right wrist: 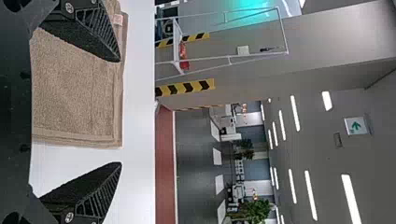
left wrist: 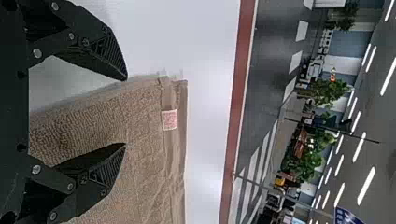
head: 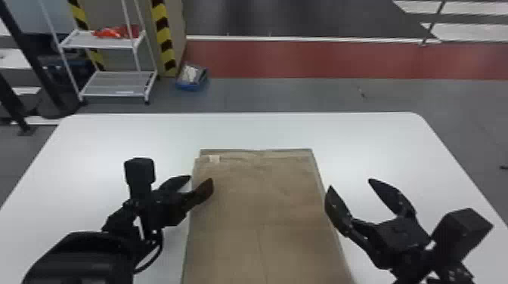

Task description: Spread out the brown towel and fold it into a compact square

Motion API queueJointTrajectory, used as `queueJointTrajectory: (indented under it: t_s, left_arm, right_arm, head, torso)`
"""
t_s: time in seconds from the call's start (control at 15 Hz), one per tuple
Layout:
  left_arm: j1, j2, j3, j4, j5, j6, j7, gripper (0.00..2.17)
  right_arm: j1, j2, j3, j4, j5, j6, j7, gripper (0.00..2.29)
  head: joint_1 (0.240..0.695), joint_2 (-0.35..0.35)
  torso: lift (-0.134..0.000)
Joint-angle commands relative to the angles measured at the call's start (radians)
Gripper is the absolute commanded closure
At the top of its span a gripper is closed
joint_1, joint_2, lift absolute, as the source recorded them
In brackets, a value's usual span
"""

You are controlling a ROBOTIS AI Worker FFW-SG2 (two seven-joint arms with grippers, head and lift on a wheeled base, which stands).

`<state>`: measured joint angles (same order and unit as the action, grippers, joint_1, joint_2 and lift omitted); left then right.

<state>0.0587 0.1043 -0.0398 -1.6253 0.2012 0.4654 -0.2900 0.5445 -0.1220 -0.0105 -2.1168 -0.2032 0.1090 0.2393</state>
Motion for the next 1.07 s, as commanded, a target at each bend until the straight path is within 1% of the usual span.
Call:
queueJointTrajectory:
  t_s: [0.0, 0.07, 0.13, 0.2, 0.47, 0.6, 0.73, 0.87, 0.93, 1.0]
  left_arm:
    - [-0.002, 0.0, -0.002, 0.004, -0.003, 0.0, 0.002, 0.68]
    - [-0.002, 0.0, -0.002, 0.005, -0.005, 0.0, 0.002, 0.82]
    - [-0.002, 0.0, -0.002, 0.004, -0.008, 0.0, 0.002, 0.86]
    - [-0.002, 0.0, 0.0, 0.004, -0.009, -0.003, 0.006, 1.07]
    - [0.015, 0.003, 0.0, -0.03, -0.009, -0.006, 0.031, 1.08]
    - [0.056, 0.003, -0.005, -0.116, -0.009, -0.006, 0.031, 1.08]
    - [0.116, 0.005, -0.026, -0.238, -0.009, 0.003, 0.031, 1.08]
    - [0.182, 0.008, -0.055, -0.366, -0.009, 0.034, 0.026, 1.08]
    - [0.21, 0.012, -0.078, -0.421, -0.031, 0.034, 0.022, 1.08]
    - [0.237, 0.014, -0.106, -0.459, -0.069, 0.034, 0.017, 1.08]
  right_arm:
    - [-0.003, -0.001, 0.0, 0.003, -0.002, 0.007, 0.0, 0.09]
    - [-0.006, -0.001, 0.0, 0.004, -0.005, 0.01, 0.0, 0.09]
    - [-0.008, 0.001, 0.0, 0.008, -0.008, 0.01, -0.002, 0.09]
    - [-0.012, 0.001, 0.0, 0.011, -0.01, 0.01, -0.002, 0.09]
    - [-0.029, 0.001, 0.001, 0.023, -0.01, 0.031, -0.002, 0.09]
    - [-0.028, 0.001, 0.001, 0.018, -0.01, 0.031, -0.002, 0.09]
    - [-0.026, 0.001, 0.001, 0.009, -0.012, 0.041, -0.003, 0.09]
    - [-0.021, -0.001, 0.001, -0.003, -0.012, 0.047, -0.018, 0.09]
    - [-0.021, -0.002, -0.003, -0.002, -0.015, 0.038, -0.023, 0.09]
    - [-0.017, -0.002, -0.012, -0.002, -0.021, 0.019, -0.028, 0.09]
  head:
    - [0.695, -0.025]
    - [0.695, -0.025]
    - [0.695, -0.025]
    - [0.695, -0.025]
    - [0.695, -0.02]
    - [0.695, -0.017]
    - [0.695, -0.024]
    - [0.695, -0.038]
    - [0.695, -0.048]
    - [0.695, -0.062]
  torso:
    - [-0.12]
    - [-0.12]
    - [-0.12]
    - [-0.12]
    - [-0.12]
    - [-0.12]
    - [-0.12]
    - [-0.12]
    - [-0.12]
    - [-0.12]
